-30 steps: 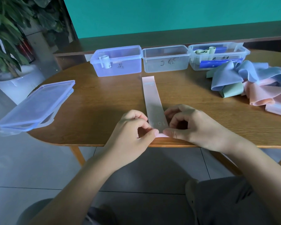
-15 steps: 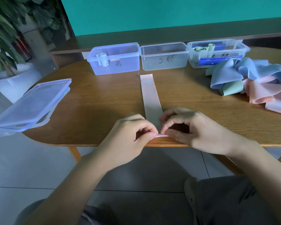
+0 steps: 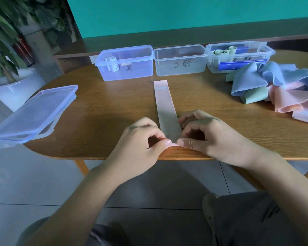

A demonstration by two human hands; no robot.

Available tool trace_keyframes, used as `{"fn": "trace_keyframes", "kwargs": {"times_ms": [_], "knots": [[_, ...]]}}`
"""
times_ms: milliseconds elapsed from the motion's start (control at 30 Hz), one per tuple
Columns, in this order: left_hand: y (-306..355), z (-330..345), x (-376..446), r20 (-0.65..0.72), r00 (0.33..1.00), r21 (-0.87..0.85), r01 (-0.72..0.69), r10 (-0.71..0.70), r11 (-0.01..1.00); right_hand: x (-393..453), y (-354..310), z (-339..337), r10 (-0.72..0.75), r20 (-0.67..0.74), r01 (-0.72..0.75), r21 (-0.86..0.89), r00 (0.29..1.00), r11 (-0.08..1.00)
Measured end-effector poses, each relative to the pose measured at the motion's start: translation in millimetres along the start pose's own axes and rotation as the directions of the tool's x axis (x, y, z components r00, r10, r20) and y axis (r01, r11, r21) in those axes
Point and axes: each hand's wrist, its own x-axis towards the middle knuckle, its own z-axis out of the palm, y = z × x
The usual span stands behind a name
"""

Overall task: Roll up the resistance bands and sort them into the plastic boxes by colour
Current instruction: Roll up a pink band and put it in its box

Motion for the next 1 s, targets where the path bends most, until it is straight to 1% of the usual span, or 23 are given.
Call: {"fn": "trace_keyframes", "kwargs": {"times_ms": [133,200,300,400,500,600,700,800,867,1000], "knots": [[-1.1,2.4,2.9,-0.025,0.998,0.024,0.065,-0.065,0.998,3.9,0.5,-2.6,0.083,-0.008,-0.083,-0.034,0.997,0.996],[-1.7,2.5,4.0,-0.035,0.997,0.002,0.071,-0.071,0.997,5.1,0.8,-2.9,0.101,-0.013,-0.101,-0.047,0.995,0.994],[-0.6,3.2,3.8,-0.015,1.000,-0.064,0.010,-0.011,0.998,6.5,1.1,-1.5,0.113,-0.046,-0.116,-0.057,0.993,0.992],[-2.9,4.7,3.0,0.020,0.997,-0.057,-0.073,0.074,0.996,7.6,0.9,1.0,0.110,-0.081,-0.113,-0.040,0.991,0.993],[-5.0,4.1,1.9,0.035,0.994,-0.054,-0.103,0.105,0.993,5.8,-0.2,2.9,0.051,-0.092,-0.050,0.012,0.994,0.999],[-4.4,3.8,0.6,0.022,0.995,-0.070,-0.091,0.093,0.993,3.7,1.5,5.6,-0.056,-0.076,0.055,-0.009,0.996,0.998],[-3.9,5.8,1.5,0.010,0.995,-0.049,-0.098,0.099,0.994,3.7,6.1,6.7,-0.127,-0.051,0.125,-0.035,0.991,0.992],[-3.6,7.4,2.3,-0.005,0.996,0.001,-0.094,0.094,0.996,2.4,10.5,5.1,-0.171,-0.037,0.169,-0.054,0.985,0.984],[-4.2,8.6,2.3,-0.010,0.995,0.037,-0.095,0.095,0.995,1.0,12.4,3.8,-0.171,-0.033,0.169,-0.051,0.985,0.984],[-4.1,11.4,2.4,-0.031,0.995,0.092,-0.095,0.098,0.991,0.6,14.1,4.4,-0.193,-0.069,0.188,-0.076,0.979,0.979]]}}
